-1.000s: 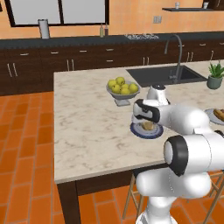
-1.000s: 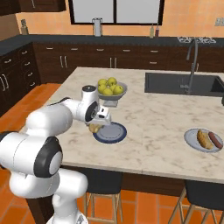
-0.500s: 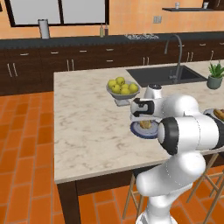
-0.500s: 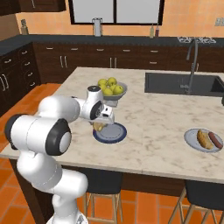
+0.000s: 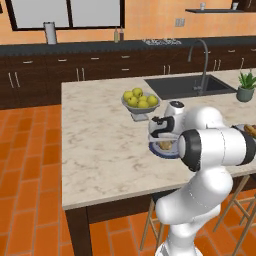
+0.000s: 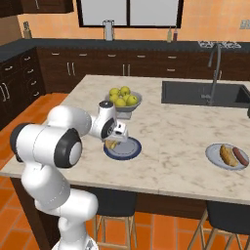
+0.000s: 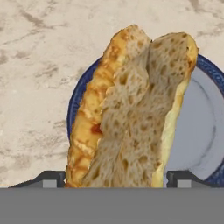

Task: Place one bun and one sausage from the bowl on each plate.

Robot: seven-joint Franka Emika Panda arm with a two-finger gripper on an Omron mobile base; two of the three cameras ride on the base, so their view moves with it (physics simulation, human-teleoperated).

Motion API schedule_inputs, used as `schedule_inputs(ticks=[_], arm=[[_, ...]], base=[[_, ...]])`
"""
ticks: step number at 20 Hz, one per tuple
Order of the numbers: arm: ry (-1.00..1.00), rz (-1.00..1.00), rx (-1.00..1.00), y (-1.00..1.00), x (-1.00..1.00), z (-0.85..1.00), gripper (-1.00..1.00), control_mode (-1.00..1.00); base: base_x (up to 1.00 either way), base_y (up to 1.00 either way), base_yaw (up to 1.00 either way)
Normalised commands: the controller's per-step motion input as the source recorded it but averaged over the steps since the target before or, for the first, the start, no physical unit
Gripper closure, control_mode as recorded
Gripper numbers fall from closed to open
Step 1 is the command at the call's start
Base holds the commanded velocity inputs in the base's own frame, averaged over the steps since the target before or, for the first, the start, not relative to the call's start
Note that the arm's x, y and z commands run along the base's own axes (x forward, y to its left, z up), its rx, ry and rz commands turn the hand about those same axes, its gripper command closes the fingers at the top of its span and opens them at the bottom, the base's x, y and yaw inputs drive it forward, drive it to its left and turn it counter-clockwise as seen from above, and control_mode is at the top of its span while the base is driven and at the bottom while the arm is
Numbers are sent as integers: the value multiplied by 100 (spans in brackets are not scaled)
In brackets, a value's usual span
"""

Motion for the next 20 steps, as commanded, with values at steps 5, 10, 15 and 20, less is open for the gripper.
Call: schedule_inputs(ticks=[5, 10, 15, 20], arm=[[0, 0, 0, -1, 8, -12, -100, -100], [0, 0, 0, -2, 14, 0, -100, -100], [0, 0, 0, -5, 2, 0, -100, -100], [0, -1, -1, -1, -8, 9, -100, -100]], base=[[0, 0, 0], [0, 0, 0], [0, 0, 0], [0, 0, 0]])
